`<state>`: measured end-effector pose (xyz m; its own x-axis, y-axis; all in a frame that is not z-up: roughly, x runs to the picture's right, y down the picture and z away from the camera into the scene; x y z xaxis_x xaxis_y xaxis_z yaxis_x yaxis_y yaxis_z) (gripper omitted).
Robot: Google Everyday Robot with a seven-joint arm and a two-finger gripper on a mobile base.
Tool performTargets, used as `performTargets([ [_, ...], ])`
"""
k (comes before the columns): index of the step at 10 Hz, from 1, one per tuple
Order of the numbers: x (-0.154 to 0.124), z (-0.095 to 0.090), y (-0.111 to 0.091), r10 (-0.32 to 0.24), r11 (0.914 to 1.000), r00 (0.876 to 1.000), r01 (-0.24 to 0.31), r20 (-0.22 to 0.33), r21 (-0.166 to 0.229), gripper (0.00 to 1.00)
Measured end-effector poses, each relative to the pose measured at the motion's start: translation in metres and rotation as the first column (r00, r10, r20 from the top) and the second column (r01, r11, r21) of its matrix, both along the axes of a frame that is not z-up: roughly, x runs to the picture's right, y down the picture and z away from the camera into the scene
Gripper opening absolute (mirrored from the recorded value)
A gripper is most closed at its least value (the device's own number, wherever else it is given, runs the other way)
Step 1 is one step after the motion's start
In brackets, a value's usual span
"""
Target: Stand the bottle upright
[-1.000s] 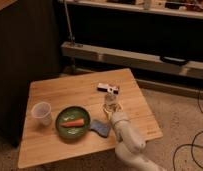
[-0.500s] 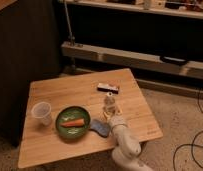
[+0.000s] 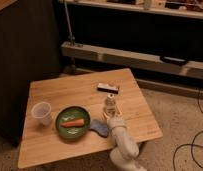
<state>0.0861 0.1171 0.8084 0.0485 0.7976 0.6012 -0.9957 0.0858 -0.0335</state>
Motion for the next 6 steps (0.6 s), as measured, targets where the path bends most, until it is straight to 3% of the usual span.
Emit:
performTargets([
  [2,0.0018,0.0017,0.001,0.005,1.0,1.0,-0.005,-0.006,-0.002,0.0],
  [3,0.0032,0.0026,0.0006,0.009,1.0,1.0,-0.009,-0.01,0.0,0.05],
  [6,0.0056,0.0057,0.0017,0.02,0.9998,1.0,-0.02,-0.017,-0.001,0.4],
])
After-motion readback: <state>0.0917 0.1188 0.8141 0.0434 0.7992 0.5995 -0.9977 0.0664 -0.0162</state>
